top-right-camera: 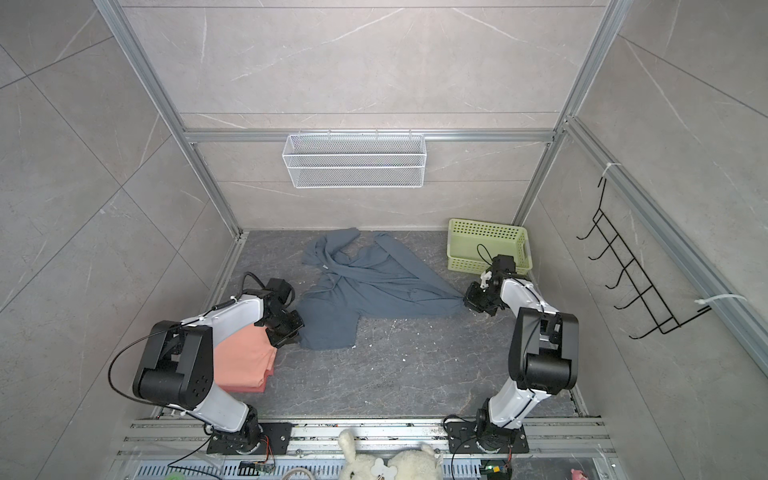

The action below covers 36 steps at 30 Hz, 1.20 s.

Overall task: Fold and stack the t-shirts
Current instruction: 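Lift the blue-gray t-shirt high with both grippers, stretching it between them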

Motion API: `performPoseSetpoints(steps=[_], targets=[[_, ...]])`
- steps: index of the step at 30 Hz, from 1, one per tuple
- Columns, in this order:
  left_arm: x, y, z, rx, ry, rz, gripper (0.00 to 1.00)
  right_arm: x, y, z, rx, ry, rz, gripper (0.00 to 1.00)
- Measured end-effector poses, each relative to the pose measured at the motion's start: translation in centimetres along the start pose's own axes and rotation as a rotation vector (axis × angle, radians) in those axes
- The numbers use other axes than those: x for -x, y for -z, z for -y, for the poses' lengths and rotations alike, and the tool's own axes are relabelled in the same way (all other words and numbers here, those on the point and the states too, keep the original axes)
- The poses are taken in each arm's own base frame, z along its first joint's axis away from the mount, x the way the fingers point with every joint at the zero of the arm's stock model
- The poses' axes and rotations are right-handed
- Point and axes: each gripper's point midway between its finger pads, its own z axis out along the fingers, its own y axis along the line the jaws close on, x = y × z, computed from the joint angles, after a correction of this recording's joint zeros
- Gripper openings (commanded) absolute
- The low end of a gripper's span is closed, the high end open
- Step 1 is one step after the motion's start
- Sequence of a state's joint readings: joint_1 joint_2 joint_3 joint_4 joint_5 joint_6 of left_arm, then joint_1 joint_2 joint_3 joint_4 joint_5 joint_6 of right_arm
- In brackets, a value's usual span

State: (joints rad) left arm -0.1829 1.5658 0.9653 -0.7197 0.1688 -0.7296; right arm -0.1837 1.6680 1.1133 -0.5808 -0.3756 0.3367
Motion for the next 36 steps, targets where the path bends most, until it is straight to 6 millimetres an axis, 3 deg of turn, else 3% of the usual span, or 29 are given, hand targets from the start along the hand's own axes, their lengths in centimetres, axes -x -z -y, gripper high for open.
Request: performPoseSetpoints(steps=[3,5,7,11,13,14,20,24,27,29,32,36], targets=[[4.8,6.5,3.6,-0.153,-0.005,0.167,0.00,2.4,3.3,-2.7,0.062,-0.001,0.087,0.00],[8.6,13.1,5.7,-0.270,-0.012,0.331,0.00,4.6,6.7,-5.4,0.125,0.012,0.172,0.00],[10.9,19.6,6.9,-0.361,-0.028,0.479,0.00,6.4,10.6,-8.1,0.193,0.034,0.262,0.00],[12.6,32.1,8.2,-0.493,-0.084,0.751,0.00,8.4,19.2,-13.6,0.352,0.089,0.424,0.00],[12.2,36.7,8.6,-0.531,-0.119,0.847,0.00,8.8,23.1,-16.0,0.426,0.117,0.486,0.00],[11.7,39.7,9.0,-0.556,-0.146,0.909,0.00,9.0,25.2,-17.2,0.465,0.135,0.518,0.00],[7.0,51.8,9.1,-0.635,-0.270,1.207,0.00,8.5,37.9,-23.5,0.650,0.276,0.723,0.02],[1.6,59.0,7.3,-0.668,-0.323,1.440,0.00,5.7,47.5,-27.0,0.764,0.411,0.897,0.02],[-3.0,63.2,5.6,-0.696,-0.355,1.600,0.00,3.3,52.4,-28.4,0.826,0.480,0.990,0.02],[-6.0,65.4,4.4,-0.709,-0.373,1.702,0.00,2.0,54.6,-28.8,0.857,0.505,1.034,0.02],[-9.8,68.1,2.5,-0.725,-0.383,1.843,0.00,1.3,55.6,-29.0,0.886,0.504,1.056,0.01],[-10.7,69.6,1.7,-0.729,-0.363,1.935,0.00,2.2,54.7,-28.8,0.907,0.459,1.034,0.01]])
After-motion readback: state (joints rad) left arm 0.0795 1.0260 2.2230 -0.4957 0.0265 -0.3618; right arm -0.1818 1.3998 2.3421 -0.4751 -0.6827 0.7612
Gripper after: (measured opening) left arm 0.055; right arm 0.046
